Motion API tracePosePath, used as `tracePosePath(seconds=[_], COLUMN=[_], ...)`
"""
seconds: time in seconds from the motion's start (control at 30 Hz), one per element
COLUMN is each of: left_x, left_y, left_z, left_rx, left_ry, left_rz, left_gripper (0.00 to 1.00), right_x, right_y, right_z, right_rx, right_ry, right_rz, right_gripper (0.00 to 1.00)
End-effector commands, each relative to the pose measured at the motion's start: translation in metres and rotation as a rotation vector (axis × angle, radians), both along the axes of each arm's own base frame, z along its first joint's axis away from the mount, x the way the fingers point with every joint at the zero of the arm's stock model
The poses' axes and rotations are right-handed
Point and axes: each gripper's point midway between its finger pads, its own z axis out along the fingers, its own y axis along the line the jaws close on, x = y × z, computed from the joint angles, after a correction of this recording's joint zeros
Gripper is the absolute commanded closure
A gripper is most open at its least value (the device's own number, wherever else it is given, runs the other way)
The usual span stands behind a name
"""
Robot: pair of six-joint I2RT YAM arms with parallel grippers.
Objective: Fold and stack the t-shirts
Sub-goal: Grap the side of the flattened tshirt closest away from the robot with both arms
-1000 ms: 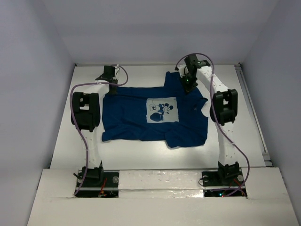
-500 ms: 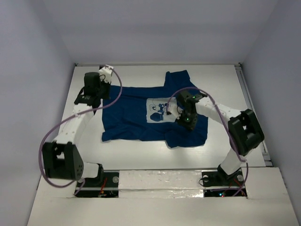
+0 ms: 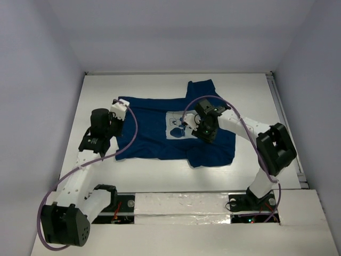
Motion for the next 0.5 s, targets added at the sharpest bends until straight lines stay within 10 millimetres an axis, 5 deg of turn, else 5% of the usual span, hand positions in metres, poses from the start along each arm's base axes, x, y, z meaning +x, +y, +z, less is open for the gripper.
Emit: tracePosePath(seconds=[0.0,0.47], left_x=[-0.004,0.000], left_y=[0.003,-0.001], left_z=[0.003,-0.001], left_rx=[0.016,0.010], left_ry=[-0.027,-0.005], left_rz=[0.004,-0.014], left_gripper=[0.95,0.95], right_x=[0.014,0.005], right_y=[0.015,0.013], right_z=[0.001,-0.022], right_rx=[0.041,0.015], right_ry=[-0.015,0.059], right_rz=[0.010,0.031], right_gripper=[0.63,0.65])
